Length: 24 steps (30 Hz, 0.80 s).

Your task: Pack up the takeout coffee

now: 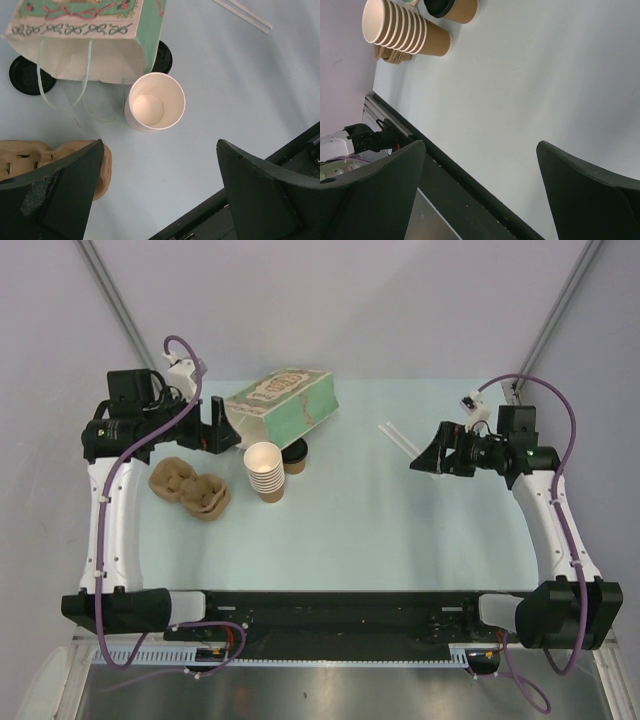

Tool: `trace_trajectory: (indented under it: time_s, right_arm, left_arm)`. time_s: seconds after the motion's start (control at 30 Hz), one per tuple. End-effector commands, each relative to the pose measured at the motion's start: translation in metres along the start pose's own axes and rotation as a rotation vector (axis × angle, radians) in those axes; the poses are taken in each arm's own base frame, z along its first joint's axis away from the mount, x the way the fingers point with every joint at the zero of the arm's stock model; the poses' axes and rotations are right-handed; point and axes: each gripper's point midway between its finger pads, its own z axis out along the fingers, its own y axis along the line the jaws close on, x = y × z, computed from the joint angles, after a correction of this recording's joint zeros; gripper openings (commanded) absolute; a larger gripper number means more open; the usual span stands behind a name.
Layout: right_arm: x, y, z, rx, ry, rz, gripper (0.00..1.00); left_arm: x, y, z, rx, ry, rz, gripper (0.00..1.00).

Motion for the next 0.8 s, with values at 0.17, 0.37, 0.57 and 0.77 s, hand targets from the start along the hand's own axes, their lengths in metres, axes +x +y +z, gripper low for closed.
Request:
trace_trajectory:
  time_s: [0.17,0.37,0.57,0.77]
  right_arm:
    - [0.026,0.033,0.0,-0.251,0.074,0.071,1.0]
    - [0.015,0.044,-0.003,-0.247,0.018,0.038,1.0]
    - [0.008,0.036,-0.007,-0.2,-0.02,0.058,1.0]
    - [0.014,0.031,-0.013,-0.168,-0.034,0.042,1.0]
  left_arm:
    - [-0.006,-0.007,-0.014,0.01,-0.037,0.007,0.99]
    - [-0.009,-0.005,-0.013,0.013,-0.047,0.0,1.0]
    - [-0.01,-0.003,-0.015,0.0,-0.049,-0.017,1.0]
    - [0.001,0.005,-0.005,-0.008,-0.021,-0.038,1.0]
